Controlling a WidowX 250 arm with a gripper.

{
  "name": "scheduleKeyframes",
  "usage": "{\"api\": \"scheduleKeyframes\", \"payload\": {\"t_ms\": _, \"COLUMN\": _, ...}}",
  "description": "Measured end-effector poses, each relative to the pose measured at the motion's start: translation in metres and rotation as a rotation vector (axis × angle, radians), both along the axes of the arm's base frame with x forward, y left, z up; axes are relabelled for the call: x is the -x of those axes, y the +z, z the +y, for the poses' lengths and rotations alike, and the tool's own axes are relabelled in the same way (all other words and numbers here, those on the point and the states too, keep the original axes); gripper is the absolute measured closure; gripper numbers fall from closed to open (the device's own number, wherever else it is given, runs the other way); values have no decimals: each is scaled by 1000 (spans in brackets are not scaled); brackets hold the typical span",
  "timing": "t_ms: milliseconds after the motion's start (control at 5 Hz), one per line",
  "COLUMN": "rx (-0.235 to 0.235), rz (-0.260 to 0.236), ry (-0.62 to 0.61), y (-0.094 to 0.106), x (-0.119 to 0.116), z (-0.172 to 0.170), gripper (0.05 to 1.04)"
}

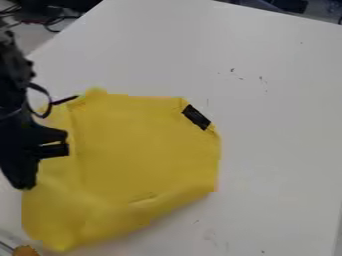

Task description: Unfold the cloth from center to bottom left

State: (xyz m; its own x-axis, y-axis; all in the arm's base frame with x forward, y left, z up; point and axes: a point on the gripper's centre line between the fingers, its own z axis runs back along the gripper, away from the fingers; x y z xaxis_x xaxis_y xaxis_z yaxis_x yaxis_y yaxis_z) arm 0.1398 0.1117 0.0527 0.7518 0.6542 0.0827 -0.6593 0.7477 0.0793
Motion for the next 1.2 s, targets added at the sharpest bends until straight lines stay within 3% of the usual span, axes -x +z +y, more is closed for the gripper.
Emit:
{"api": "scheduleKeyframes", "payload": {"t_ms": 200, "rx": 28, "rz": -14, "ry": 79, "y": -13, "x": 24, "z": 9, "gripper": 1033}}
{"api": "scheduleKeyframes", "payload": {"t_ms": 400, "rx": 67, "rz": -21, "ry": 97, "y": -28, "x": 28, "z": 4, "gripper": 1017}}
{"api": "scheduleKeyframes", "payload": {"t_ms": 600, "rx": 112, "rz": -11, "ry": 85, "y": -38, "x": 21, "z": -5, "gripper": 877}}
{"api": "scheduleKeyframes", "payload": {"t_ms": 800, "rx": 100, "rz": 25, "ry": 34, "y": -28, "x": 4, "z": -14, "gripper": 628}}
{"api": "scheduleKeyframes", "payload": {"t_ms": 1000, "rx": 25, "rz": 52, "ry": -16, "y": -7, "x": -9, "z": -19, "gripper": 322}}
{"api": "scheduleKeyframes", "payload": {"t_ms": 1200, "rx": -71, "rz": 37, "ry": -89, "y": 16, "x": -23, "z": -24, "gripper": 87}}
